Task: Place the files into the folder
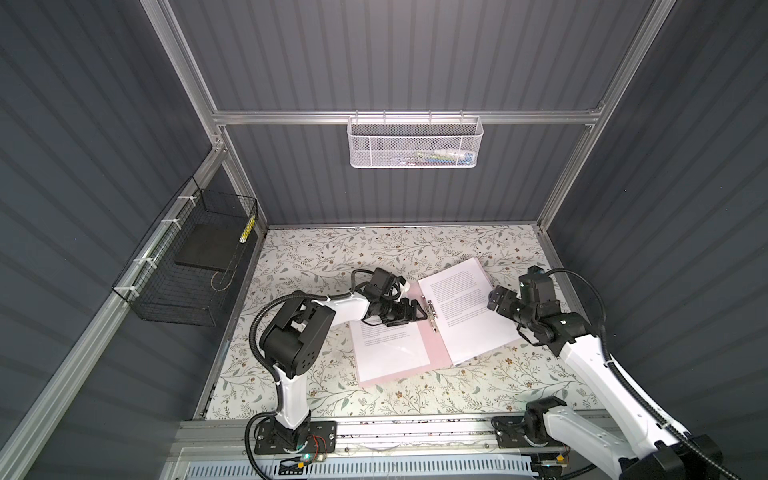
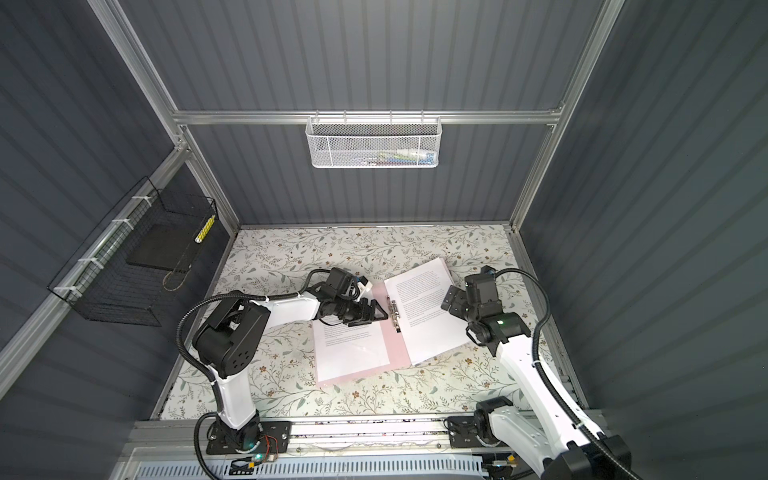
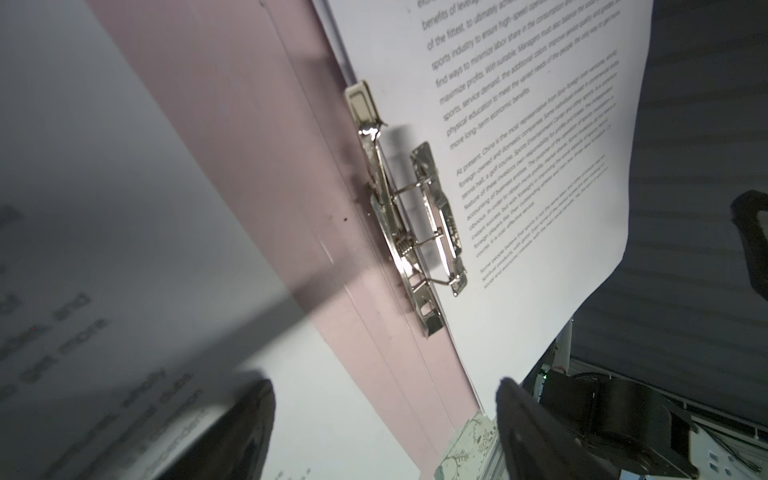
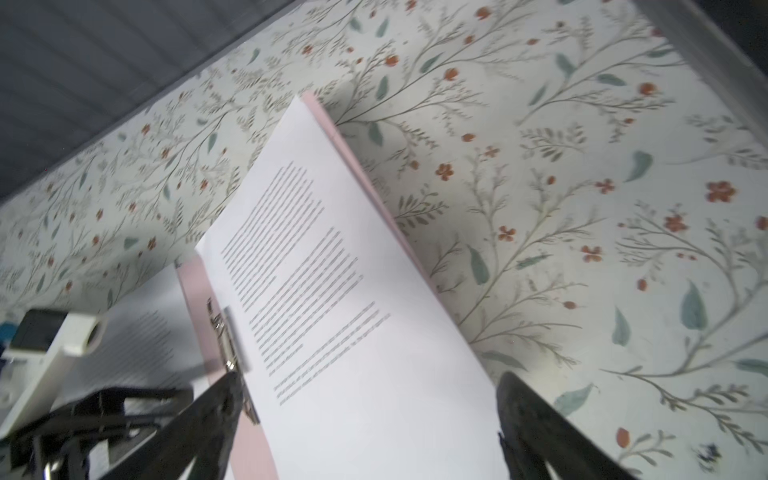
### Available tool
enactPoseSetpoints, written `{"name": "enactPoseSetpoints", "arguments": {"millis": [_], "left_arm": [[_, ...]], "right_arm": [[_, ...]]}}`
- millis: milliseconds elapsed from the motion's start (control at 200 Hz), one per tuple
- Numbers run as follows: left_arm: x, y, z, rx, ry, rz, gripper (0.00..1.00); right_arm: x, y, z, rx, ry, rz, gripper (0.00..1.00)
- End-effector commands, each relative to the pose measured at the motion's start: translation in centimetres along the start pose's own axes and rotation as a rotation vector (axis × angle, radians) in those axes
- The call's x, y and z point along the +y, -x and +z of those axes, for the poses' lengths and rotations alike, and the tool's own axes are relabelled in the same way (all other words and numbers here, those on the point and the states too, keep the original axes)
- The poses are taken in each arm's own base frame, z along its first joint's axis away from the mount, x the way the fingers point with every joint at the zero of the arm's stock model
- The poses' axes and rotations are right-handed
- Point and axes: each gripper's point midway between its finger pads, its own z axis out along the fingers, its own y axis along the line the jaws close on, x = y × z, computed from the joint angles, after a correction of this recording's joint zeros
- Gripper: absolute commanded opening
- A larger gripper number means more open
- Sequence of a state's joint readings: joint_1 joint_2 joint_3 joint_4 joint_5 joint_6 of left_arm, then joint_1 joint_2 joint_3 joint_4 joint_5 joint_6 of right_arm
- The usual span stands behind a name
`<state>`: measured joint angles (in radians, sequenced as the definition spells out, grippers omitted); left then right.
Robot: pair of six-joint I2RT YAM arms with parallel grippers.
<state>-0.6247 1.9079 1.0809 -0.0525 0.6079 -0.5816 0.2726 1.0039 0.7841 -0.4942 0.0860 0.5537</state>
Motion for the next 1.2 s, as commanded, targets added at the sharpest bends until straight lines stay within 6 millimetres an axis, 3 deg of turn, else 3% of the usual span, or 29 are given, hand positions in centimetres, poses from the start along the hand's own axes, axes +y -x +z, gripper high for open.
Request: {"name": "enactPoseSetpoints", "arguments": {"millis": [0,50,150,255,430,605,906,1196], "left_arm": [[3.1,-4.1,0.7,0.141,0.09,-0.095,0.84],[2.5,-3.8,0.4,0.13,0.069,-0.093,0.84],[1.0,-3.2,-0.1,0.11,0.013,-0.094,0.85],[0.7,-2.7,-0.5,0.097,0.004,-0.091,0.85],[1.6,-2.7,-0.8,0.106,0.027,-0.088,0.85],[3.4,-2.6,-0.9,0.133,0.079,-0.089,0.85],[4.5,-1.5,-1.0,0.129,0.119,-0.035,0.91],[4.5,-1.2,-1.1,0.122,0.133,-0.026,0.92]], "right_arm": [[4.9,-2.9,1.4,0.171,0.218,-0.134,0.92],[6.4,-3.4,2.6,0.238,0.277,-0.146,0.9],[9.9,-2.4,4.3,0.27,0.407,-0.189,0.89],[12.1,-1.4,6.6,0.302,0.461,-0.223,0.89],[15.4,-0.8,9.7,0.384,0.566,-0.258,0.89],[18.0,-1.7,12.7,0.479,0.631,-0.274,0.87],[20.8,-4.2,15.9,0.592,0.716,-0.277,0.87],[20.6,-6.3,17.9,0.67,0.694,-0.243,0.87]]}}
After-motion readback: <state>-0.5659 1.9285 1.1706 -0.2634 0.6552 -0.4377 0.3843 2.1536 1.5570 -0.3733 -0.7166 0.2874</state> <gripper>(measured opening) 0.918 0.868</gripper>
